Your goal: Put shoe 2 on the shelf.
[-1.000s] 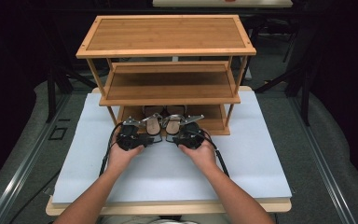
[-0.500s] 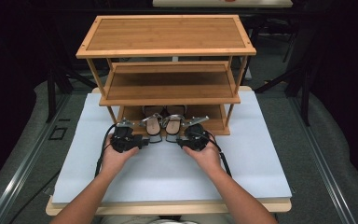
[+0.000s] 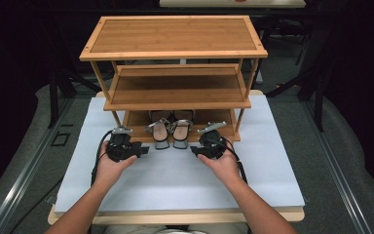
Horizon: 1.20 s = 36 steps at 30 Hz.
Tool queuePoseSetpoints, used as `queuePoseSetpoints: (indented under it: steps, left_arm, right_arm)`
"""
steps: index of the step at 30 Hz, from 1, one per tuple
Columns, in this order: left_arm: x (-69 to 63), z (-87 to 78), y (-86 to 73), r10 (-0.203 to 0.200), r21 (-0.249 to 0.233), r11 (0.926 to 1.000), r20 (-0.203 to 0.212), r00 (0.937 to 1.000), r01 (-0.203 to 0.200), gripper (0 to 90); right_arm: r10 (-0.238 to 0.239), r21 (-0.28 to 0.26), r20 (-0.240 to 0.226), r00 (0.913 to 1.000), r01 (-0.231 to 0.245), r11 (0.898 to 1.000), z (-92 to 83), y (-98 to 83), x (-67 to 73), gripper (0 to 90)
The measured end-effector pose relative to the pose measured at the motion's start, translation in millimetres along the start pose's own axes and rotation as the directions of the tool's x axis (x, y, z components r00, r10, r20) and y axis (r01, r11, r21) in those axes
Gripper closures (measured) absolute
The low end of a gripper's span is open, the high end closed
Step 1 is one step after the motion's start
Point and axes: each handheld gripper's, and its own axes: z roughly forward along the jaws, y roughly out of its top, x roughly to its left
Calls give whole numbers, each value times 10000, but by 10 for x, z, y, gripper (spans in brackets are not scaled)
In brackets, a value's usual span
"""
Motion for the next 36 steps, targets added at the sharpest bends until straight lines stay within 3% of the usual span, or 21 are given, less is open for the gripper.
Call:
queuePoseSetpoints:
  steps: [4,9,10,11,12,13,15,18,19,24,25,26,27,28,29,30,31,32,33,34,36]
  left_arm:
    - [5,-80,-48,-26,96,10000,-31,10000,26,567]
    - [35,-218,-151,-109,70,9999,-120,9999,110,568]
    - [43,-245,-178,-188,23,9998,-119,9998,188,568]
    - [56,-271,-208,-206,-22,9998,-122,9997,206,568]
    - [78,-322,-275,-344,14,9994,-149,9993,345,567]
    - [91,-347,-311,-370,-6,9993,-165,9992,370,567]
    - [105,-371,-352,-388,-66,9992,-179,9991,387,566]
    - [142,-451,-485,-597,-180,9981,-264,9979,592,565]
    - [153,-475,-531,-661,-200,9977,-306,9973,655,564]
    - [193,-571,-724,-814,-144,9966,-577,9950,807,558]
    - [200,-592,-754,-825,-103,9966,-644,9945,820,556]
    - [206,-612,-783,-857,-98,9963,-695,9939,852,555]
    - [214,-626,-810,-858,-107,9963,-713,9938,852,554]
    - [220,-636,-836,-892,-117,9960,-708,9935,886,553]
    - [227,-641,-861,-893,-104,9960,-730,9933,888,552]
    - [236,-634,-904,-956,-154,9954,-680,9931,948,551]
    - [236,-634,-904,-956,-154,9954,-680,9931,948,549]
    - [238,-623,-922,-997,-175,9949,-620,9931,988,549]
    - [242,-606,-937,-1014,-154,9948,-608,9930,1006,548]
    - [243,-587,-949,-1028,-100,9947,-609,9928,1023,547]
    - [243,-544,-968,-978,51,9951,-643,9931,983,547]
  right_arm:
    - [-7,92,169,9999,6,10000,-79,-41,-1,534]
    - [55,68,-136,9999,-54,10000,-207,-130,-27,534]
    - [93,141,130,9999,-95,9999,-239,-149,-20,533]
    - [124,0,-470,9988,-124,9999,-254,-174,-42,532]
    - [112,106,63,9999,-113,9999,-323,-215,-28,531]
    - [117,-27,-265,9996,-118,9999,-346,-243,-42,531]
    - [138,-53,-251,9996,-139,9999,-375,-270,-44,530]
    - [116,97,547,9984,-121,9999,-475,-357,-29,528]
    - [154,-84,291,9995,-152,9998,-488,-397,-37,527]
    - [403,-329,214,9990,-395,9987,-578,-592,-70,524]
    - [524,-296,591,9969,-507,9983,-598,-628,-63,524]
    - [620,-509,35,9981,-618,9968,-602,-671,-85,521]
    - [609,-367,798,9949,-582,9976,-621,-701,-68,520]
    - [639,-691,-204,9977,-652,9955,-611,-747,-105,520]
    - [710,-737,-155,9974,-720,9947,-612,-782,-108,520]
    - [1040,-557,749,9918,-1000,9934,-621,-842,-87,519]
    - [1040,-557,749,9918,-1000,9934,-621,-842,-87,519]
    - [1128,-736,151,9935,-1114,9911,-611,-881,-112,519]
    - [1258,-637,753,9892,-1211,9906,-612,-909,-94,519]
    - [1333,-800,377,9904,-1300,9883,-599,-944,-110,519]
    - [1462,-636,671,9870,-1420,9878,-601,-990,-103,517]
